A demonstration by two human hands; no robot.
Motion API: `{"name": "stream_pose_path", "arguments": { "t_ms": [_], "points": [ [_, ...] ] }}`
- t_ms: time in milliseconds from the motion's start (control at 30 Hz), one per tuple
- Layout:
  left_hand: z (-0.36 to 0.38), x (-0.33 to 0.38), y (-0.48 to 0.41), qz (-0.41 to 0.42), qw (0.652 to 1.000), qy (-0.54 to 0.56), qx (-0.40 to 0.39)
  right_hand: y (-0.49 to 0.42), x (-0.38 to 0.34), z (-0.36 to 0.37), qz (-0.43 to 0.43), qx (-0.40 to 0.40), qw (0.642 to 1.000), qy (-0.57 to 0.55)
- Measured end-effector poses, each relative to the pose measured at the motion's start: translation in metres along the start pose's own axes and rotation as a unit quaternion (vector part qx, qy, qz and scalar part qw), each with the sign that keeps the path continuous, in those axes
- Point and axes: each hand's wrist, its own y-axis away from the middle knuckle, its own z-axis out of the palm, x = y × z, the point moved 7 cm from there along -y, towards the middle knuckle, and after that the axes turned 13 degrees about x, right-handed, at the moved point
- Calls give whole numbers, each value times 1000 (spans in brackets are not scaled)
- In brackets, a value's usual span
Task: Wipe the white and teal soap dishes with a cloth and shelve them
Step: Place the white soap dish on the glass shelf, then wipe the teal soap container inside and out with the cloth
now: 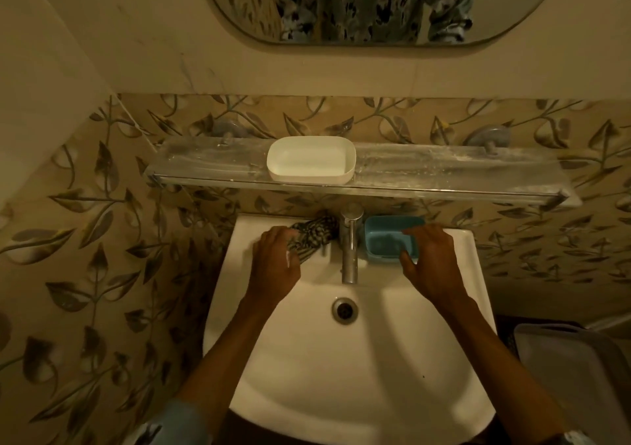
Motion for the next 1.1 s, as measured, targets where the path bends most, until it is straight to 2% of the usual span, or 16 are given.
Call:
{"name": "stream_pose_path", "arguments": {
  "t_ms": [167,400,567,767,833,933,1033,1100],
  "points": [
    [58,0,-23,2,992,-54,-110,-5,18,13,5,-25,1000,8],
    [105,-6,-31,2,977,-120,-177,-4,21,26,-78,-66,994,50],
    [106,-12,-29,21,969,-178,-168,-3,28,34,-69,-74,993,61],
    [98,-18,-27,4,967,-205,-153,-2,33,39,-68,-86,991,75],
    [91,-22,-24,-31,973,-176,-149,-1,36,40,-59,-88,992,69],
    [74,-29,-18,-144,982,-47,-108,1,38,37,-49,-84,994,52],
    [54,-36,-2,-266,959,85,-44,7,37,28,-48,-72,996,26],
    [43,-40,11,-307,944,122,-21,13,38,22,-40,-60,997,6]
  ]
}}
